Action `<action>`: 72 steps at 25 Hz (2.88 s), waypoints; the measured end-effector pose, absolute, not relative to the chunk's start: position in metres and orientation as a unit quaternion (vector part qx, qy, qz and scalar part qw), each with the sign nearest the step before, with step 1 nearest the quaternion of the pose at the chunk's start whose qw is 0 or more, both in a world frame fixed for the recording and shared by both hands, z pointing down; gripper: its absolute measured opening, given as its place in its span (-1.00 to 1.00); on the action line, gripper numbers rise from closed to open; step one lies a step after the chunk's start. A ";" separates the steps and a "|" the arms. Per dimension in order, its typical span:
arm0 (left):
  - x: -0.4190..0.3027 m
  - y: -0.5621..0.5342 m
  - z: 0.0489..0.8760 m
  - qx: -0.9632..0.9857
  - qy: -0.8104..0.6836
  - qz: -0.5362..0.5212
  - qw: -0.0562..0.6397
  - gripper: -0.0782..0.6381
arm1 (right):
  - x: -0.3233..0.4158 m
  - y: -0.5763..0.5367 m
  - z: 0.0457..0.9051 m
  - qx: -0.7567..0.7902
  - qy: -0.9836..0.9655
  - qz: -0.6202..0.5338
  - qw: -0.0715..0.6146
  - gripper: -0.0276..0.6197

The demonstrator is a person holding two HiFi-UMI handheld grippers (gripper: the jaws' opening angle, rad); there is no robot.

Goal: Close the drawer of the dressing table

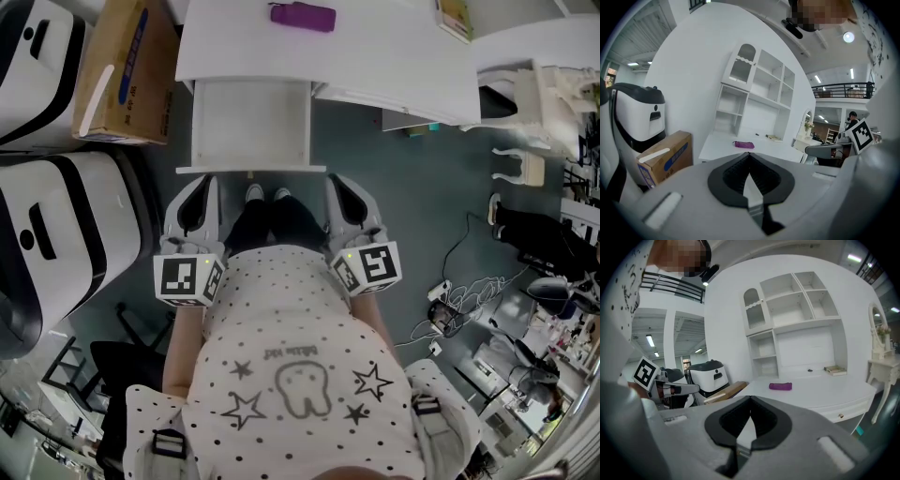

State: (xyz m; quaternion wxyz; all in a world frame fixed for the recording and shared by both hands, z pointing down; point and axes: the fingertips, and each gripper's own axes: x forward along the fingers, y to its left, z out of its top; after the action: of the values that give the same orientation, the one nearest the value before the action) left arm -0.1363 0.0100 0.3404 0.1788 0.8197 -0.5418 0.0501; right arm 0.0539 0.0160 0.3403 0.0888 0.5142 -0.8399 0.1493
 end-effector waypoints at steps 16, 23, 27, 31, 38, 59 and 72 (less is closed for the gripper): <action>-0.133 0.021 0.343 0.795 -0.576 0.047 0.183 -0.80 | 0.058 0.010 0.340 0.486 -0.855 0.152 0.095 -0.93; -0.120 0.020 0.336 0.798 -0.575 0.043 0.176 -0.80 | 0.067 0.005 0.338 0.479 -0.859 0.151 0.094 -0.93; -0.116 0.020 0.335 0.798 -0.577 0.047 0.166 -0.80 | 0.070 0.003 0.337 0.475 -0.862 0.150 0.090 -0.93; -0.114 0.019 0.338 0.799 -0.576 0.056 0.165 -0.80 | 0.072 -0.001 0.335 0.470 -0.865 0.150 0.086 -0.93; -0.117 0.019 0.357 0.799 -0.569 0.094 0.172 -0.79 | 0.070 0.000 0.341 0.458 -0.870 0.159 0.096 -0.93; -0.080 0.035 0.525 0.803 -0.476 0.205 0.294 -0.65 | 0.061 0.014 0.388 0.442 -0.862 0.212 0.132 -0.93; -0.080 0.031 0.638 0.753 -0.481 0.267 0.362 -0.50 | 0.057 0.027 0.405 0.442 -0.858 0.221 0.138 -0.93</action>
State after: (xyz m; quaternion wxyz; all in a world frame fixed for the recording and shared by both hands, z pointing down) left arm -0.0799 0.0313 0.6375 0.3623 0.7525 -0.4810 0.2666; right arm 0.0570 0.0271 0.4045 0.1385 0.4422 -0.8583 0.2206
